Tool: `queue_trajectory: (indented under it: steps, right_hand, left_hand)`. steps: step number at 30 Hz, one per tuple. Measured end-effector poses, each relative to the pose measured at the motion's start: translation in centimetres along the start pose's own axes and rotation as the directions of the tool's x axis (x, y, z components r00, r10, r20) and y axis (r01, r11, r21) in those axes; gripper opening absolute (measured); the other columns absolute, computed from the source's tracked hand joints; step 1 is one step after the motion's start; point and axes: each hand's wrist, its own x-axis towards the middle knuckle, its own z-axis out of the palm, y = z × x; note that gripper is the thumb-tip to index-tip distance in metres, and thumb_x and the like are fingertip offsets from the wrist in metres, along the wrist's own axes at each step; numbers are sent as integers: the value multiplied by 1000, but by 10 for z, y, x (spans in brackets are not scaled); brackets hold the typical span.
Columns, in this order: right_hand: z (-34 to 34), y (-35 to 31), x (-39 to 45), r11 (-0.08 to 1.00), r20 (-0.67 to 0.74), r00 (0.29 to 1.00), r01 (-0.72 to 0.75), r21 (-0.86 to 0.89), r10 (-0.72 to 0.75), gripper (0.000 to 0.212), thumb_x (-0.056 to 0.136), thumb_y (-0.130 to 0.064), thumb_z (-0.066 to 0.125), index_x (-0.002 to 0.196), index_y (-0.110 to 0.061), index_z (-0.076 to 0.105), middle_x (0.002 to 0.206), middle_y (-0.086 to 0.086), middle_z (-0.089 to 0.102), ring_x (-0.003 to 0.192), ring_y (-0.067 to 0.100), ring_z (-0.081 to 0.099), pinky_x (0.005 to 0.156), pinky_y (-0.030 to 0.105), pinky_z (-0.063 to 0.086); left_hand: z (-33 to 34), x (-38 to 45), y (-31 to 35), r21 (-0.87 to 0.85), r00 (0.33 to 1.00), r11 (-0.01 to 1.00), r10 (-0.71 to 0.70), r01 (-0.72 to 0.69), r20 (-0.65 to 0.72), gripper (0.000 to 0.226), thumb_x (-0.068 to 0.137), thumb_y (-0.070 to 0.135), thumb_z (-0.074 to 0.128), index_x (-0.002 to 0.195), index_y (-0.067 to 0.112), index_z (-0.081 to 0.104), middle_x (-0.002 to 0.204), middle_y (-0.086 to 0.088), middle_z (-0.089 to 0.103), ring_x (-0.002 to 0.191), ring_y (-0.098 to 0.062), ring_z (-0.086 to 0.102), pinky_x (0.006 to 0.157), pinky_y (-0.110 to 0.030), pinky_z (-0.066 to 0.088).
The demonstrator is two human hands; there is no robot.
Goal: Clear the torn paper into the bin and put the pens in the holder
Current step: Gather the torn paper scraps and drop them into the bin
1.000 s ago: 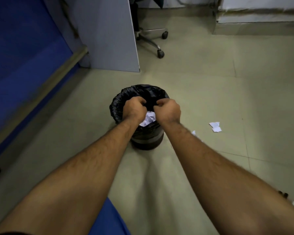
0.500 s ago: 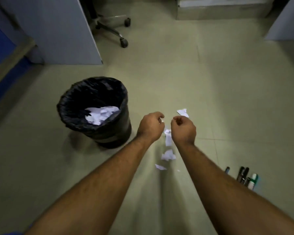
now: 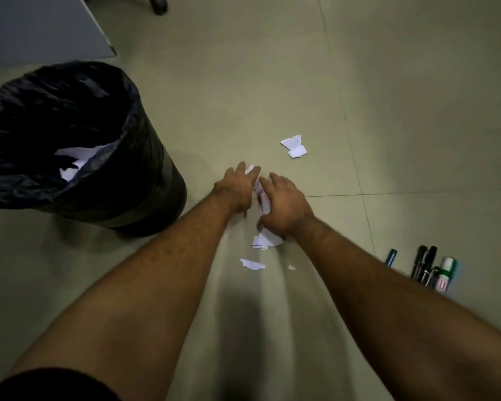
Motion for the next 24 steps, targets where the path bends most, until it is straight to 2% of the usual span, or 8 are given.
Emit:
queue_trajectory:
  steps: [3, 7, 11, 14, 17, 19, 21, 24]
  right_hand:
    - [2, 2, 11, 996, 120, 991, 64, -64, -56, 93, 63, -51, 70, 146, -22, 41, 159, 11, 28, 146, 36, 24, 117, 43, 27]
    - [-1, 11, -5, 999, 156, 987, 50, -12, -47, 100, 58, -58, 55, 150, -24, 36, 163, 4, 20, 151, 29, 14, 121, 43, 16]
    - [2, 5, -29, 999, 261, 965, 20, -33, -11, 102, 69, -54, 71, 154, -22, 25, 165, 4, 7, 152, 31, 3, 121, 47, 9]
    - [-3, 6, -44, 997, 344, 939, 27, -75, 1, 104, 71, -48, 73, 155, -19, 19, 165, 7, 3, 152, 33, 1, 121, 46, 12]
    - [-2, 10, -64, 983, 371, 928, 85, -166, -17, 120, 64, -54, 79, 156, -16, 13, 165, 12, 3, 151, 39, 3, 120, 47, 19]
    - [2, 13, -78, 974, 364, 931, 113, -197, -34, 117, 66, -51, 79, 157, -18, 12, 165, 12, 3, 151, 39, 3, 121, 47, 19]
    - [3, 13, -89, 983, 341, 940, 88, -162, -28, 106, 73, -46, 75, 157, -24, 14, 165, 9, 5, 151, 38, 5, 121, 44, 19]
    - [-2, 12, -96, 994, 293, 956, 50, -102, -18, 79, 83, -44, 66, 152, -29, 32, 164, 4, 17, 151, 34, 11, 117, 39, 26]
  left_hand:
    - [3, -2, -12, 71, 992, 994, 82, -89, 96, 87, 81, 17, 60, 155, 24, 15, 162, -14, 9, 143, -41, 22, 115, -46, 31]
    - [6, -33, -20, 43, 990, 999, -19, 13, 141, 102, 76, 27, 69, 156, 25, 7, 164, -6, -1, 149, -36, 8, 118, -46, 28]
    - [15, -70, -1, -12, 966, 994, -100, 106, 239, 120, 65, 38, 77, 156, 27, -2, 164, -5, -13, 150, -37, -8, 120, -48, 19]
    - [28, -88, 14, 40, 963, 996, -89, 82, 254, 134, 55, 61, 81, 155, 26, 0, 164, -9, -9, 149, -39, -4, 120, -51, 13]
    - [45, -105, 26, 31, 969, 998, -68, 63, 239, 142, 49, 72, 79, 155, 27, -4, 163, -10, -9, 149, -40, -6, 117, -57, 21]
    - [58, -110, 31, 12, 972, 998, -63, 62, 227, 133, 57, 64, 80, 154, 30, -3, 163, -9, -8, 149, -40, -4, 112, -57, 31]
    - [68, -111, 36, 55, 984, 997, -54, 45, 172, 114, 69, 53, 76, 154, 32, 3, 163, -12, 0, 149, -39, 4, 111, -54, 34]
    - [66, -109, 40, 39, 994, 999, -12, 8, 112, 81, 80, 39, 69, 148, 26, 28, 157, -16, 24, 145, -33, 23, 113, -46, 31]
